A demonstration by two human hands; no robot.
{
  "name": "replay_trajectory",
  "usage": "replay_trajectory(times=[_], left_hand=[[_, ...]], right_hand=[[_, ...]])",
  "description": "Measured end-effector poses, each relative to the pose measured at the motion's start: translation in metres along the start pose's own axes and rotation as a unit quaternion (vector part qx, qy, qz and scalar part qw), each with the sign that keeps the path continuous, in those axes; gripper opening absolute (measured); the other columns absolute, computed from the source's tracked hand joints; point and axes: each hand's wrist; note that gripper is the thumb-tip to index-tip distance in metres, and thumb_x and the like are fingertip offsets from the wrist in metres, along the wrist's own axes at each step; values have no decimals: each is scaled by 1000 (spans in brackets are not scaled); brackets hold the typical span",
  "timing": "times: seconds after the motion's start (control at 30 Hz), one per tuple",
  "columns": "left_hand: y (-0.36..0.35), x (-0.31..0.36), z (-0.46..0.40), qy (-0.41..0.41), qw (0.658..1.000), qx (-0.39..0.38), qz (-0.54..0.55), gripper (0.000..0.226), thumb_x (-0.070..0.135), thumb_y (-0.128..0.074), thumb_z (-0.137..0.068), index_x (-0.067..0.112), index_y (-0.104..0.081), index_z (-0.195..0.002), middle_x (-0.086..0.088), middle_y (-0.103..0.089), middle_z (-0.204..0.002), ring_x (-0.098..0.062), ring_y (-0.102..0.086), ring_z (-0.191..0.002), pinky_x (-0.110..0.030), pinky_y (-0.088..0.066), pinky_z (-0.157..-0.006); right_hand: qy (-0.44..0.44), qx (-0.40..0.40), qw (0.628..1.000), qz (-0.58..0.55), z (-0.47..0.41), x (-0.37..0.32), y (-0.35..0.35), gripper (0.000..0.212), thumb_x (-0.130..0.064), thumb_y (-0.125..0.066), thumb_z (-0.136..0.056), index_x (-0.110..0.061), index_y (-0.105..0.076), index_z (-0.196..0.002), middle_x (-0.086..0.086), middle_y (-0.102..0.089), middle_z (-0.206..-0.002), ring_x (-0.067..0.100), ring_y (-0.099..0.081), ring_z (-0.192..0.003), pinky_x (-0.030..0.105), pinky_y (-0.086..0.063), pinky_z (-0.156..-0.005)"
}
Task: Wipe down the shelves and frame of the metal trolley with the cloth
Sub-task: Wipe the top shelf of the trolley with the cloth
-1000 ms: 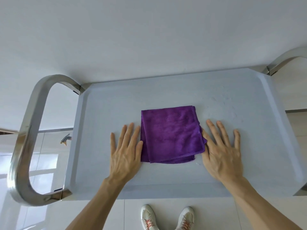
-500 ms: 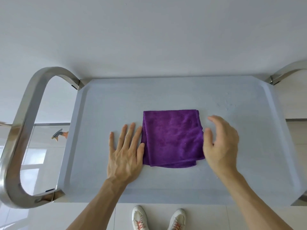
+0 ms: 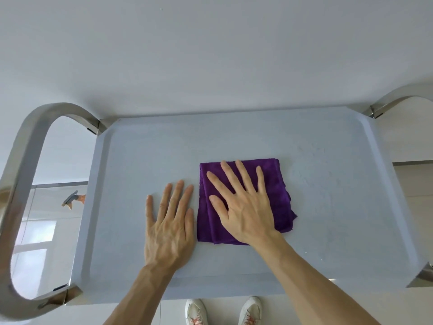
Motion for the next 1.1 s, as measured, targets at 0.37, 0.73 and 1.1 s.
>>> replay_trajectory(times=[0.37, 0.73, 1.1], left_hand=[[-5, -3, 2, 8, 1000, 11, -12, 53, 33, -22, -103, 27, -27, -155, 6, -22, -163, -15, -14, -152, -54, -10, -122], [-5, -2, 2, 18, 1000, 10, -5, 53, 35, -20, -103, 28, -28, -154, 5, -25, -163, -15, -15, -152, -53, -7, -122], [6, 64, -22, -97, 995, 30, 13, 54, 15, -48, -90, 14, -46, -144, -8, -37, -157, -31, -36, -144, -58, -16, -120]], right_hand=[[-61, -9, 997, 39, 56, 58, 15, 53, -55, -30, -103, -39, -28, -154, -2, -24, -164, 27, -20, -152, 62, -15, -118], [-113, -38, 991, 61, 126, 83, 21, 56, -56, -24, -103, -39, -20, -156, -1, -19, -165, 29, -17, -152, 63, -16, -118], [-120, -48, 990, 52, 121, 86, 26, 57, -60, -21, -102, -41, -20, -156, -2, -19, -165, 29, -16, -153, 62, -15, -118]])
Point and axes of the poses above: each hand's wrist, its own z-axis away from the middle knuckle, its own y-axis out of the back of the hand, x = y × z
